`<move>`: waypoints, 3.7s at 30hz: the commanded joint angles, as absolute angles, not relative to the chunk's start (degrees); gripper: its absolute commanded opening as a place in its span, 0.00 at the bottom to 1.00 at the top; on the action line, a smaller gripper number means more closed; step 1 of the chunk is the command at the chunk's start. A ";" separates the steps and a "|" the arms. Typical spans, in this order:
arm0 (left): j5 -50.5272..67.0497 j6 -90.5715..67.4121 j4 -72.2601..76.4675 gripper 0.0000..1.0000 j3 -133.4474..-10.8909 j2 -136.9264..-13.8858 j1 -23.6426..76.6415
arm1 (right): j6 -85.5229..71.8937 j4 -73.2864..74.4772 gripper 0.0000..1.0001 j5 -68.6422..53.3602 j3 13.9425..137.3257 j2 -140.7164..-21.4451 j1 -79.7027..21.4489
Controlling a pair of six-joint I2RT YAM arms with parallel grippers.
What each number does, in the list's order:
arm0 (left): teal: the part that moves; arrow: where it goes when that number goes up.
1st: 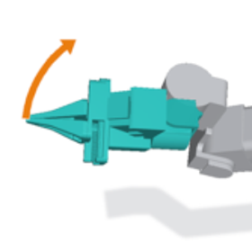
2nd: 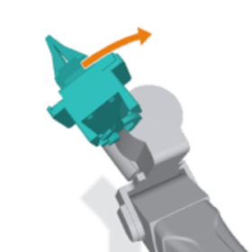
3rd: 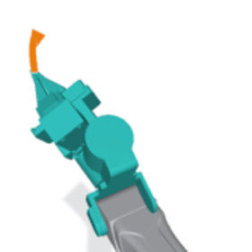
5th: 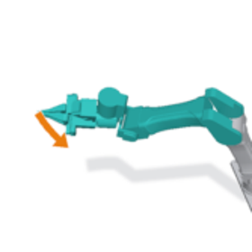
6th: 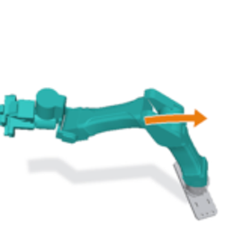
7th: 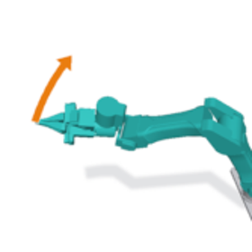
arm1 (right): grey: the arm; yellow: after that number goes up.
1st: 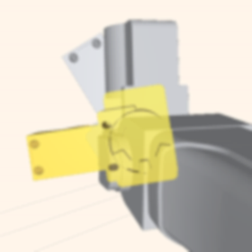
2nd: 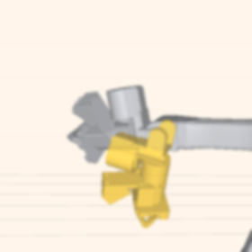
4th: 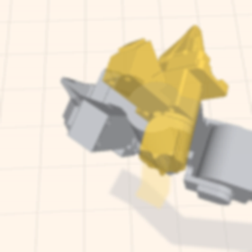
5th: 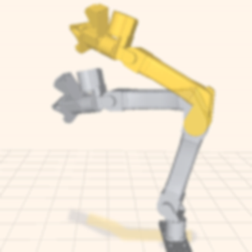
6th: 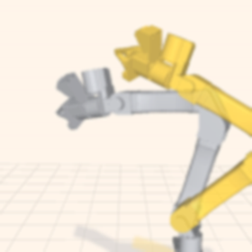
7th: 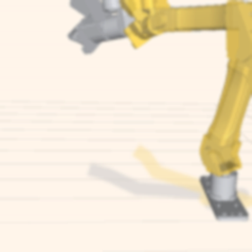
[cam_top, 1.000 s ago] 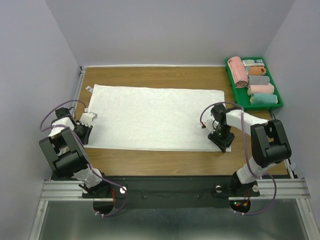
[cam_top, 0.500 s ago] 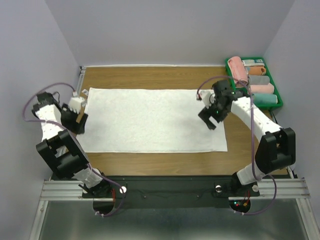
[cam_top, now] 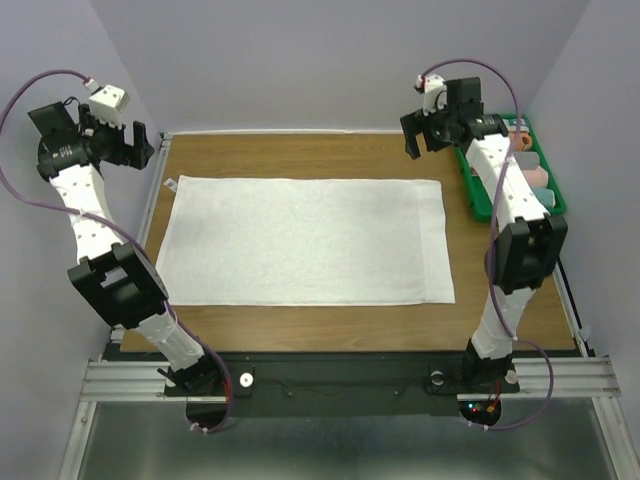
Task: Roll the towels
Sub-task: Fold the towel
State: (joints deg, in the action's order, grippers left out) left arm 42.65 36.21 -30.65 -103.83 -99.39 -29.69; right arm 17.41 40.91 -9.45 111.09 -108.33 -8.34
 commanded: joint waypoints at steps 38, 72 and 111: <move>24.78 43.51 -29.88 0.40 -123.92 -138.51 -17.67 | 21.80 43.59 0.88 -15.55 126.65 -138.07 3.33; 24.87 40.08 -26.02 0.45 -125.33 -138.78 -17.93 | 13.45 43.68 0.38 -23.20 122.96 -140.36 4.48; 30.15 43.07 -30.94 0.00 -129.64 -139.84 -20.12 | 15.64 43.59 0.01 -23.29 130.78 -139.22 5.36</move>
State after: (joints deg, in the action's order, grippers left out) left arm 27.57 43.07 -31.14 -126.17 -142.39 -18.76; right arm 15.22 44.40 -23.75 128.05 -139.96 4.86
